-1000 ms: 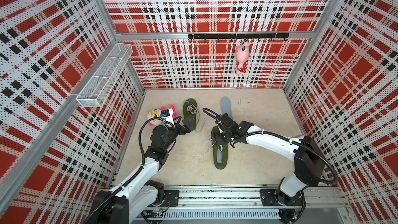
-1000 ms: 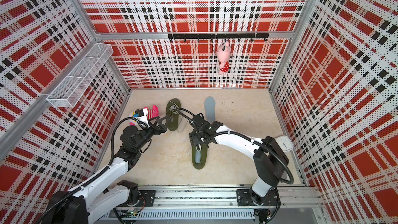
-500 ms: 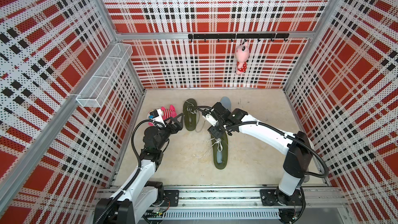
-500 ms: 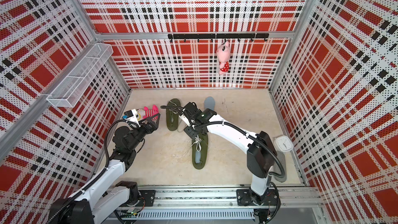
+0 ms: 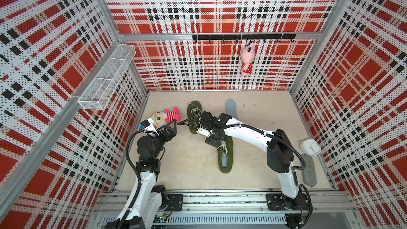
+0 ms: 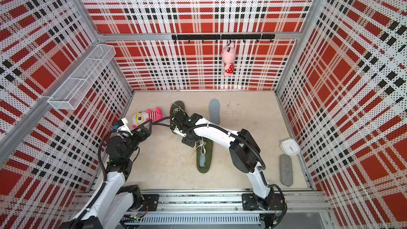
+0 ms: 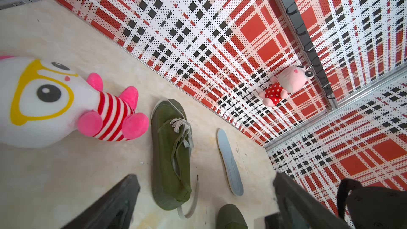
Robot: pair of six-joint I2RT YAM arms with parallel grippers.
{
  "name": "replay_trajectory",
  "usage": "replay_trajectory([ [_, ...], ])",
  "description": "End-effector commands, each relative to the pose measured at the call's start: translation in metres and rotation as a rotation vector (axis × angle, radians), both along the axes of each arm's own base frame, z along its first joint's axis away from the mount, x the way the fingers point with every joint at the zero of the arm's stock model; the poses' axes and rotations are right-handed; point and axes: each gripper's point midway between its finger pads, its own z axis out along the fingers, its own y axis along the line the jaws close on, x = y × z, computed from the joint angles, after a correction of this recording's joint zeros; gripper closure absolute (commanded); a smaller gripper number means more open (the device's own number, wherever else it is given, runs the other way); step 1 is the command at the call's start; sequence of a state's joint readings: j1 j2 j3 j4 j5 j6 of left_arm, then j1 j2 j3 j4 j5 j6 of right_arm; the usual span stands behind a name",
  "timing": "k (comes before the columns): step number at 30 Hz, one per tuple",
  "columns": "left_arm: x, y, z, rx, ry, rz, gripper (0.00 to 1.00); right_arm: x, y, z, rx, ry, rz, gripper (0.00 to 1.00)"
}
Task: Remove the insole from the shoe
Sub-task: Untie the shoelace on the shoe.
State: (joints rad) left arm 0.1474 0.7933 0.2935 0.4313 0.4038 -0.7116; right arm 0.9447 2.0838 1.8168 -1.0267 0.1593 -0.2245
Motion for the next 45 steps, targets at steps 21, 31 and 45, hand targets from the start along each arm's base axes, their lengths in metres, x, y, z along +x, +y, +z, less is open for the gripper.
replay_trajectory([
  [21, -0.006, 0.006, 0.008, 0.032, 0.012, -0.003, 0.00, 0.005, -0.009, -0.032, -0.216, -0.068, 0.064, 0.59],
  [31, -0.007, 0.007, 0.010, 0.047, 0.010, 0.004, 0.00, 0.002, -0.015, -0.036, -0.250, -0.059, 0.064, 0.63],
  [45, -0.007, 0.007, 0.009, 0.052, 0.011, 0.006, 0.00, 0.004, -0.005, -0.015, -0.163, -0.082, 0.030, 0.99],
])
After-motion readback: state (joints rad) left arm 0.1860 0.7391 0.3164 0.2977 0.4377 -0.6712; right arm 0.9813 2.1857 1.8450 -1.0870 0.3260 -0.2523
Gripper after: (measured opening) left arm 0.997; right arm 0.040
